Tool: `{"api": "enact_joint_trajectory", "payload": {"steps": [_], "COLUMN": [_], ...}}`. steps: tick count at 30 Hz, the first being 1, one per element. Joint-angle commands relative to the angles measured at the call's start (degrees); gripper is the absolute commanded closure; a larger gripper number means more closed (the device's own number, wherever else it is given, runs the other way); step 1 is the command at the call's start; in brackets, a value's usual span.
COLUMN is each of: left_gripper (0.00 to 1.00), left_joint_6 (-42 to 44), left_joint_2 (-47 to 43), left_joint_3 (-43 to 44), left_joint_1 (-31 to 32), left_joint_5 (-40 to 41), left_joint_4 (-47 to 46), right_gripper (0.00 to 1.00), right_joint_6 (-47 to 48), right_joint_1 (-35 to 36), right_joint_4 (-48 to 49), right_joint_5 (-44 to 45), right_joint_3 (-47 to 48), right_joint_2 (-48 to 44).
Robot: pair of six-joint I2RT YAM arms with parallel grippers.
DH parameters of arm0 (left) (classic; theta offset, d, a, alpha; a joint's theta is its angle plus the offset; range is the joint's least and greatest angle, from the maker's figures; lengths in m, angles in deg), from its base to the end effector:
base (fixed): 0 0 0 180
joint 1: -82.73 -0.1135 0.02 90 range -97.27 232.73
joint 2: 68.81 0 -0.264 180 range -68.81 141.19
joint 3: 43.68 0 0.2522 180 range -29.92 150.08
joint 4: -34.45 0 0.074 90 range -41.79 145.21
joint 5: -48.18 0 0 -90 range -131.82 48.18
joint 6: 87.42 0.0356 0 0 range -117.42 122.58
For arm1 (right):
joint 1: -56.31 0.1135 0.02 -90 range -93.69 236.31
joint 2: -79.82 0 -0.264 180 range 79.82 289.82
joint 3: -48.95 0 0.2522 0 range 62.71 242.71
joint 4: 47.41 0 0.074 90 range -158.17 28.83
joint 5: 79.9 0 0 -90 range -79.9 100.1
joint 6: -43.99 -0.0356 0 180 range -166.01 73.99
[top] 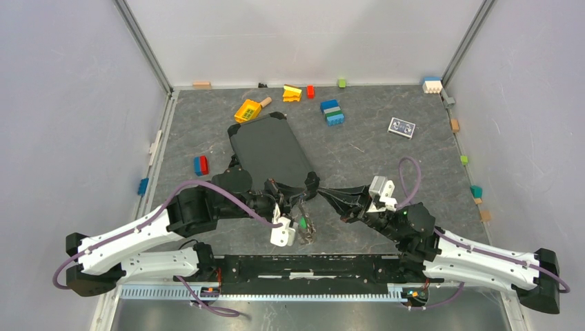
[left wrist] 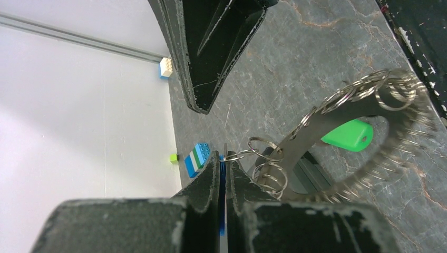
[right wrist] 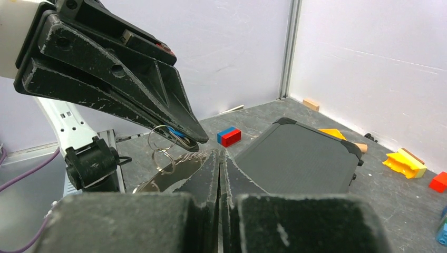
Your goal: Remove the keys from the keyring
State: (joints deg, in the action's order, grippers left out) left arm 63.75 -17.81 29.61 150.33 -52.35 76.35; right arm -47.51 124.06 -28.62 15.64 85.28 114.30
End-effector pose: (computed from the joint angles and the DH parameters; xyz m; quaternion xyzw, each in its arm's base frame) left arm 0.0663 -0.1780 0.3777 0.7566 0.3041 -0.1071 0.5688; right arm 0.0626 0.1439 0.3097 -0.2773 0.4977 0.4441 0.6915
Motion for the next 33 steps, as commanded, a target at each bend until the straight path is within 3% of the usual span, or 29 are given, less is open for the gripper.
{"api": "enact_joint_trajectory", "payload": {"steps": [1, 6, 11, 16, 26, 33], "left_gripper": [0.98, 0.98, 0.98, 0.98, 0.98, 0.98], "left_joint_6": [-0.66, -0.29, 0.29, 0.92, 1.21, 1.09], "left_joint_2": [-0.03, -0.13, -0.28, -0.47, -1.13, -1.09], "left_joint_3": [0.06, -0.11, -0.44, -0.79, -0.83, -0.82], "left_joint_1": [0.01, 0.05, 0.00, 0.08, 0.07, 0.08], "left_joint_5": [0.15, 0.57, 0.22, -0.56, -1.59, -2.46], "left_joint_4": [-3.78, -3.79, -3.80, -3.80, -3.72, -3.71], "right_gripper": [1.00, 0.98, 0.76, 0.63, 0.61, 0.59], "right_joint_6": [-0.44, 3.77, 8.87, 10.62, 10.69, 9.16], "right_joint_1": [-0.07, -0.11, -0.07, -0.07, -0.03, -0.08], "right_joint_4": [2.20, -2.01, -9.50, -11.44, -11.77, -8.57], "right_joint_5": [1.33, -5.28, -17.27, -18.82, -13.03, -14.17], "right_joint_3": [-0.77, 1.62, 6.33, 7.80, 7.69, 7.23], "right_joint_2": [-0.64, 0.31, 2.64, 4.19, 5.70, 7.55]}}
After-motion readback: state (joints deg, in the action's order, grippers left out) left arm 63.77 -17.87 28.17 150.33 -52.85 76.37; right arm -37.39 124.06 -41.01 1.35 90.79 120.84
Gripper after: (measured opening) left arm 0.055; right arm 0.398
